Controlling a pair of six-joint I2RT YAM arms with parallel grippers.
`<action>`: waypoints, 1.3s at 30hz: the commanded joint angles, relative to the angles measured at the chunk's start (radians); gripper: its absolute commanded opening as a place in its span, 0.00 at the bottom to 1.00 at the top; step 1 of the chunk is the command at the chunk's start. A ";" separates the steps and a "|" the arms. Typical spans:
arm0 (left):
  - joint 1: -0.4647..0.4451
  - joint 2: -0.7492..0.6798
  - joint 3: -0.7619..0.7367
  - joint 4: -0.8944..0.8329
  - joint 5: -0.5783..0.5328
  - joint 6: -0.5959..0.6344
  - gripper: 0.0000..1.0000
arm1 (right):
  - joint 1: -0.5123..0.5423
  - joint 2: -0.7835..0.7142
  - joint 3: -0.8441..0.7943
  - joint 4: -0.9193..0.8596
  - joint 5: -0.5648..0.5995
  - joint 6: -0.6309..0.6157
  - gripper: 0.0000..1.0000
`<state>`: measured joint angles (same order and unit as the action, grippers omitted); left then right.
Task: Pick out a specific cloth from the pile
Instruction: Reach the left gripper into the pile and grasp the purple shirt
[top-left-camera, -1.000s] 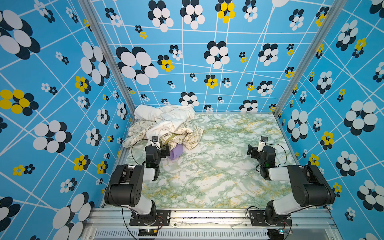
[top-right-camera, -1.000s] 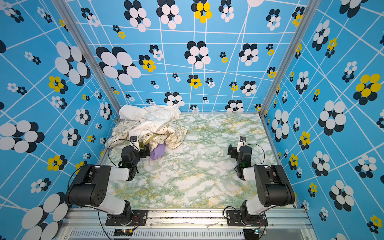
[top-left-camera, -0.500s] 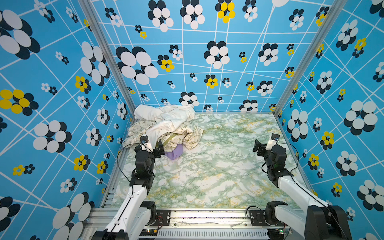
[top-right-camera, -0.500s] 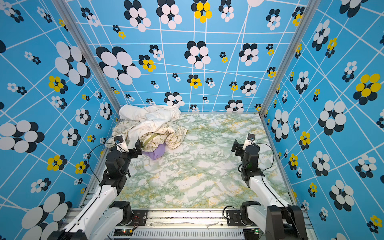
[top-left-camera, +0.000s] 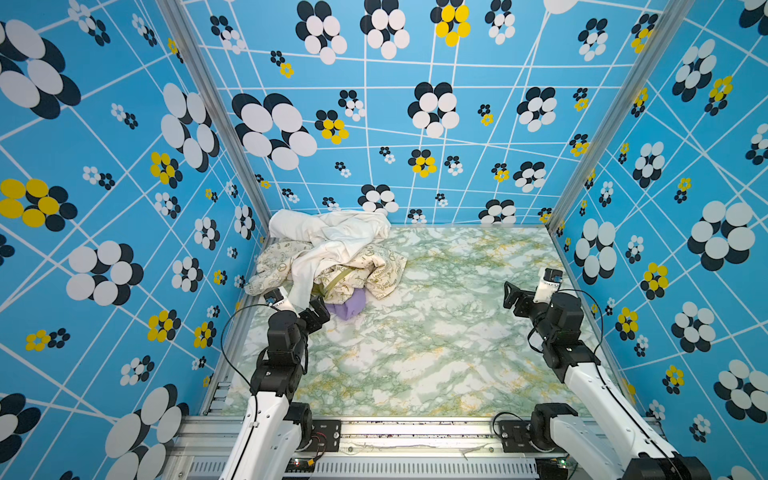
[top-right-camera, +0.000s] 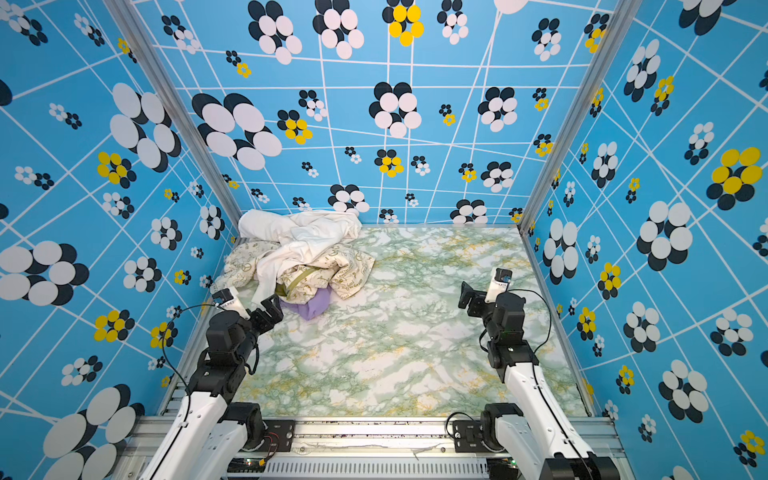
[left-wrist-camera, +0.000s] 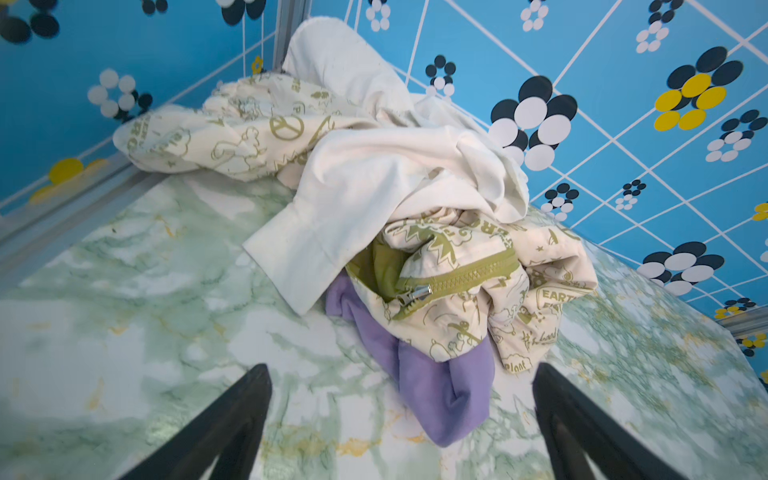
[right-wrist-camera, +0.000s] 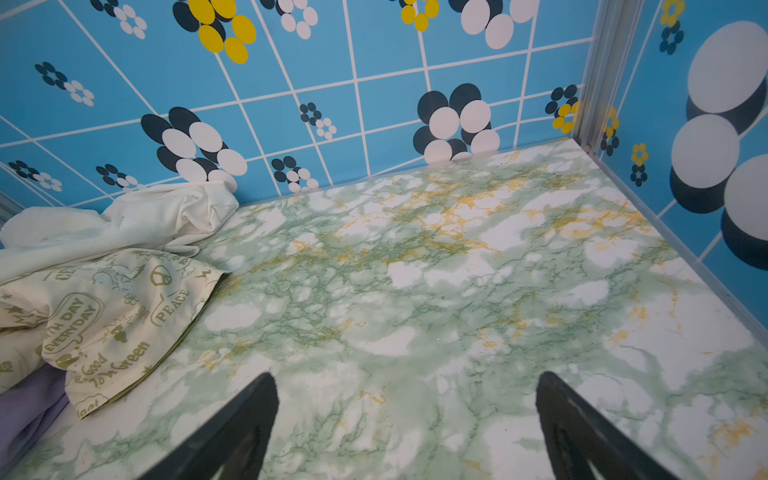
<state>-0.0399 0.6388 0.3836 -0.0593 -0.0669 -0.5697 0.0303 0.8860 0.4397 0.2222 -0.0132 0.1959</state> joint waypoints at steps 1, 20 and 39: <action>-0.007 0.048 0.020 -0.054 0.102 -0.129 0.99 | -0.003 -0.005 0.024 -0.043 -0.054 0.009 0.99; -0.008 0.351 0.116 -0.047 0.393 -0.289 1.00 | -0.001 0.037 -0.002 0.011 -0.084 0.037 0.99; -0.011 0.623 0.112 0.238 0.571 -0.454 0.64 | 0.000 0.031 -0.024 0.015 -0.076 0.050 0.99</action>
<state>-0.0418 1.2301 0.4774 0.0963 0.4679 -0.9924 0.0303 0.9218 0.4328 0.2127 -0.0849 0.2264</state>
